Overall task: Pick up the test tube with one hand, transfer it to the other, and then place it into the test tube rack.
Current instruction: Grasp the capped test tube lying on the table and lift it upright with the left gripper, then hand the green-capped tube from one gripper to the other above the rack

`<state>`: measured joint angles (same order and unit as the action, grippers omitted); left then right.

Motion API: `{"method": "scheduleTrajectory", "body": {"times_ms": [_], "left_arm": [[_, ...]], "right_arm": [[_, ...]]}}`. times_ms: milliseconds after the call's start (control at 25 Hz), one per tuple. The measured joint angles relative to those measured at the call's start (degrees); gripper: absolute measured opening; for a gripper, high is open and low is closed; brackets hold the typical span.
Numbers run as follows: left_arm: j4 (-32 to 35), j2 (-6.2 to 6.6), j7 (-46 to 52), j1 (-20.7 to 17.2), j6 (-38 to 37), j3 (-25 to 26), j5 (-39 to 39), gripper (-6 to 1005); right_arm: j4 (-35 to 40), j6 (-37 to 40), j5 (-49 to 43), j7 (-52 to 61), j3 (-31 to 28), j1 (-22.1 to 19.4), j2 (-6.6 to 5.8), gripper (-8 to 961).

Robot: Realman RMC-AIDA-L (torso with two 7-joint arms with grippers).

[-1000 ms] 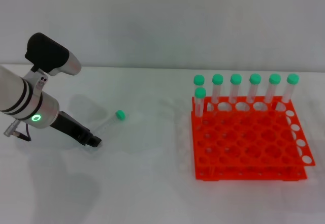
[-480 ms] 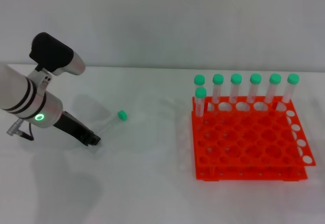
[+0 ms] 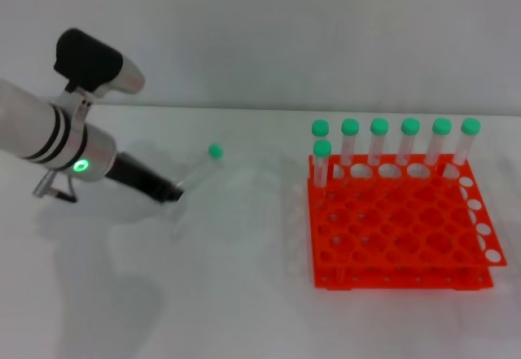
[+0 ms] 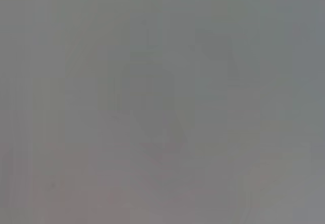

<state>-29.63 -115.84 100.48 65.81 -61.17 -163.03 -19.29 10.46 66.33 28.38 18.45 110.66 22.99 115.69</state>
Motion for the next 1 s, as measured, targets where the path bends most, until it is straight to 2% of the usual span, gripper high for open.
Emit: {"method": "scheduleTrajectory", "body": {"times_ms": [120,240,280,320,360,520,640,760,800,920,1000], "left_arm": [[0.0,-0.46,-3.1,-0.5,1.9,0.0,6.7,191],[0.2,-1.52,-9.3,-2.9,4.0,0.0,18.9,191],[0.2,-1.52,-9.3,-2.9,4.0,0.0,18.9,191],[2.0,-2.38,-18.8,-6.7,4.1,0.1,35.4,191],[2.4,-2.49,-20.6,-7.4,4.1,0.1,37.8,191],[9.2,-3.00,-37.3,-14.7,1.6,0.1,63.6,190],[14.7,-2.97,-49.4,-19.1,-3.1,0.1,75.2,190],[20.8,-3.32,-58.6,-23.1,-7.5,0.1,83.6,190],[24.7,-3.32,-62.2,-24.6,-9.1,0.2,86.4,190],[31.6,-3.51,-68.7,-27.1,-11.2,0.2,88.8,190],[35.8,-3.74,-73.0,-28.1,-11.7,0.2,87.6,190]], "right_arm": [[0.0,-0.1,0.0,0.0,-1.4,0.0,0.03,803],[0.1,-0.4,0.2,0.2,-3.0,0.0,0.14,801],[0.1,-0.4,0.4,0.3,-3.4,0.0,0.17,800],[0.1,-0.4,0.7,0.4,-3.5,0.0,0.19,799],[0.2,-0.4,0.9,0.5,-3.6,0.0,0.21,798],[0.6,0.2,1.3,0.9,-3.5,-0.6,0.26,795],[0.7,0.4,1.2,2.2,-3.2,-0.6,0.26,793],[0.7,2.3,0.8,5.1,-0.5,-0.4,-0.01,791],[0.7,3.3,0.8,5.8,0.7,-0.4,-0.12,790],[0.7,7.0,0.7,8.1,4.8,0.0,-0.58,788],[0.7,8.8,-0.5,10.7,7.3,0.5,-1.18,786]]}}
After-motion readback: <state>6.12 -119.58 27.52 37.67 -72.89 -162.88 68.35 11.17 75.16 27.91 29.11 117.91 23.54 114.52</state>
